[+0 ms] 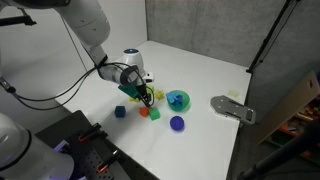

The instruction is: Remove the orange toy from the green bowl and put it on the table

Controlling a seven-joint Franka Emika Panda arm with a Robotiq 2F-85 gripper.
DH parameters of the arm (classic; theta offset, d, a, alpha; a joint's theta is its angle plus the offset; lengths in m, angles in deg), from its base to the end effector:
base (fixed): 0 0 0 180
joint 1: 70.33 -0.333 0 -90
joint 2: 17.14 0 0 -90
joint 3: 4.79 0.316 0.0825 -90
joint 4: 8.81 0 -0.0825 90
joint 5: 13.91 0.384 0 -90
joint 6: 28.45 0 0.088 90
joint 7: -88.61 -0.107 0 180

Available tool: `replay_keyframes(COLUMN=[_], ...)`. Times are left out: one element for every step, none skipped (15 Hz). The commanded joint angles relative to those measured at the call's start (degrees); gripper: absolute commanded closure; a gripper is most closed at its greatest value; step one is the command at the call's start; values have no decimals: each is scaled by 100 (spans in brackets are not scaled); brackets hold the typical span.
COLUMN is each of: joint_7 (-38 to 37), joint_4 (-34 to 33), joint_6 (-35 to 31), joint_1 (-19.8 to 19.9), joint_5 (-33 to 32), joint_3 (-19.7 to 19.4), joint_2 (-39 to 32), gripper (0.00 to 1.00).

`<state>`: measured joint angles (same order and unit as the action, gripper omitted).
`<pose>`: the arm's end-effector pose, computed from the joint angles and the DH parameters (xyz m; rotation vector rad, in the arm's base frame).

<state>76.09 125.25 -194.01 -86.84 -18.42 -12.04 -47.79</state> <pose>0.4968 0.0801 0.1103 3.0608 0.0571 0.0495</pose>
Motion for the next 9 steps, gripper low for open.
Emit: replay_keyframes(joint_7=[-169,-119,3,137,207,214,265,294,268], joint_4=[-152,-171,-185,-199,-225,-269,-322,-383,-461], joint_6=[625,834,1066,1293,1485,1650,1872,2068,2296], joint_1=[72,190,347,516,642,731,853,945,998], joint_5=[31,73,135,220,289,319,380,421,429], joint_3=[-11,81,195,316,399,439,500,537,531], joint_2=[129,191,290,405,508,592,714,818,933], gripper=[0,0,0,0,0,0,0,0,0])
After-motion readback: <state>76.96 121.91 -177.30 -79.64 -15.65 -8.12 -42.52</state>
